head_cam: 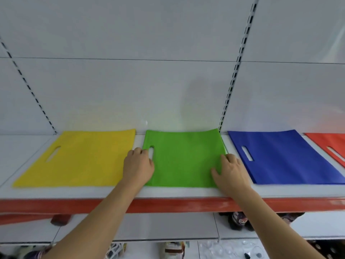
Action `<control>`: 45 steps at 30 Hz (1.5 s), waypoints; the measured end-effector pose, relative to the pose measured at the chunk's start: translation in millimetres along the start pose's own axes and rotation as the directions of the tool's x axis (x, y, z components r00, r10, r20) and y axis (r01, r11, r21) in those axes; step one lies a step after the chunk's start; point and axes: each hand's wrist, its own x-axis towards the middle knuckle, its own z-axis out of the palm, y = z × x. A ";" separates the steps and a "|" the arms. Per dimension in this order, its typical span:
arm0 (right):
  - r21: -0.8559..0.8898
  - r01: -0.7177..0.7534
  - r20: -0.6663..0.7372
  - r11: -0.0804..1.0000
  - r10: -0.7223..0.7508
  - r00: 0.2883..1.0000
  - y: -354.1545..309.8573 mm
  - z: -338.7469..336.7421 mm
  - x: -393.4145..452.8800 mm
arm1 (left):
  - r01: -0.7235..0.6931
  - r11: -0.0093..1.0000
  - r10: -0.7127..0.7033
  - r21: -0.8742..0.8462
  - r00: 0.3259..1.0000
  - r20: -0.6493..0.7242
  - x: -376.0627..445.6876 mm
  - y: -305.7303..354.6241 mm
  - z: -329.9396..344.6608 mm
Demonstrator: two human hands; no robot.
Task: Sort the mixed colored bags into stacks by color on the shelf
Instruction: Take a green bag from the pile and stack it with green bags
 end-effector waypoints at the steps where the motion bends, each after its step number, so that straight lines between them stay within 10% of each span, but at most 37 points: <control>1: -0.011 -0.002 0.004 1.000 0.002 1.000 -0.2 0.4 1.3 | 0.002 1.000 -0.002 0.013 1.000 -0.004 -0.1 0.6 0.5; 23: -0.066 0.236 -0.080 0.970 -0.241 0.967 -58.2 9.8 -7.2 | 0.102 0.993 -0.088 0.064 0.977 -0.195 -45.5 -29.8 -30.9; 45: -0.061 0.586 -0.108 0.808 -0.589 0.801 -438.3 54.4 -140.3 | 0.369 0.921 -0.339 0.120 0.916 -0.215 -190.7 -353.5 -150.4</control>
